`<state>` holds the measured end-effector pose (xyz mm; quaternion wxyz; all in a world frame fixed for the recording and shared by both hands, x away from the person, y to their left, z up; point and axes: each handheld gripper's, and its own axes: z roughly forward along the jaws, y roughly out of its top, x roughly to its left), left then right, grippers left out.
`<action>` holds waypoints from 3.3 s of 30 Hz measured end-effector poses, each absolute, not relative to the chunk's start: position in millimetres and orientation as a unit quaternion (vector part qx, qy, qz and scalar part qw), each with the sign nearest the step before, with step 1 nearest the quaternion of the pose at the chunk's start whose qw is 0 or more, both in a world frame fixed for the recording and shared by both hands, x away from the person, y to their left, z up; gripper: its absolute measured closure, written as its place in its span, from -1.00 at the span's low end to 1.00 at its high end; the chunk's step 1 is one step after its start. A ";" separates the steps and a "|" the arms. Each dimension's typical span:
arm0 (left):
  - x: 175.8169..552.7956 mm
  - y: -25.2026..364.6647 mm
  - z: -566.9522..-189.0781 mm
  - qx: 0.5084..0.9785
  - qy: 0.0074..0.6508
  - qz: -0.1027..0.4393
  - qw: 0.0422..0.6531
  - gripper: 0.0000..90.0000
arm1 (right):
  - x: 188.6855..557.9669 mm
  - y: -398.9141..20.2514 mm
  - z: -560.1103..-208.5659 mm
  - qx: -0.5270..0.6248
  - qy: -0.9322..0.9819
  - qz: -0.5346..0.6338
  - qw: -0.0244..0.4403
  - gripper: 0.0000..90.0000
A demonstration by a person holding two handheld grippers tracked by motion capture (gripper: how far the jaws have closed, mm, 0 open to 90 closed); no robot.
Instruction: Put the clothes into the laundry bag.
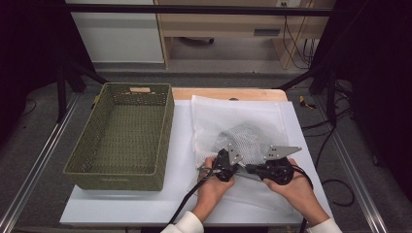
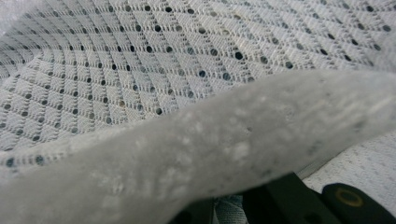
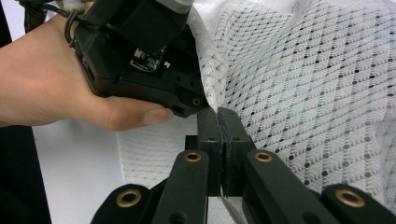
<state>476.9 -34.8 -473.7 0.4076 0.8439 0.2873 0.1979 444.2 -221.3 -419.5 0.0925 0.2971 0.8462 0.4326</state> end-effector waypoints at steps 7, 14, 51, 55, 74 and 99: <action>478.9 -36.2 -473.7 0.844 0.290 0.198 0.406 1.00 | 445.1 -221.6 -419.6 0.299 0.846 0.431 0.095 0.99; 482.6 -38.0 -473.7 0.842 0.294 0.200 0.405 1.00 | 446.6 -222.2 -418.5 0.302 0.844 0.432 0.097 0.99; 500.6 -46.9 -476.3 0.834 0.310 0.217 0.403 1.00 | 453.0 -223.8 -417.3 0.313 0.841 0.429 0.098 0.99; 501.6 -47.3 -476.8 0.833 0.312 0.218 0.403 1.00 | 453.5 -224.2 -417.7 0.314 0.841 0.429 0.098 0.99; 504.6 -50.4 -477.3 0.825 0.321 0.226 0.407 1.00 | 454.3 -224.6 -417.8 0.317 0.841 0.428 0.099 0.98; 503.8 -52.4 -476.0 0.821 0.322 0.236 0.408 1.00 | 454.9 -227.1 -417.4 0.319 0.838 0.431 0.104 0.98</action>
